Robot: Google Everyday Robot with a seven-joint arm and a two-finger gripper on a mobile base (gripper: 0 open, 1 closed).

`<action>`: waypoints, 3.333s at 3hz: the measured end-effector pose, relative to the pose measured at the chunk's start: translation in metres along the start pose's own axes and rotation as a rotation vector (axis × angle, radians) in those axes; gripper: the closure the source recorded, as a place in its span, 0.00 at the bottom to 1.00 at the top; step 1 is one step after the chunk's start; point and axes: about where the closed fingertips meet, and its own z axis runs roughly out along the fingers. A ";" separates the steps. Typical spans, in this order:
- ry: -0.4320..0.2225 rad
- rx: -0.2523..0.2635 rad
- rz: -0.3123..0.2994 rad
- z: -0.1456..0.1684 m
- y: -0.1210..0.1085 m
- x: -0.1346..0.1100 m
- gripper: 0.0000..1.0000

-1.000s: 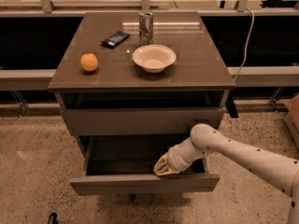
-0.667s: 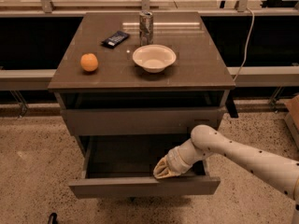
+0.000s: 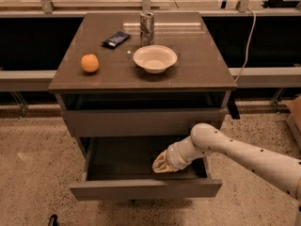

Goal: Open middle drawer

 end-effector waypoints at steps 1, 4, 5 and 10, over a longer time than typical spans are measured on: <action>-0.002 0.044 0.062 0.011 -0.014 0.005 1.00; 0.021 0.003 0.132 0.074 0.000 0.028 1.00; 0.023 -0.026 0.098 0.079 0.006 0.029 1.00; -0.058 -0.057 0.005 0.010 0.050 -0.004 1.00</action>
Offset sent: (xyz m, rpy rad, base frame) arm 0.0187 0.0251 -0.0621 0.0045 0.0713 -0.1425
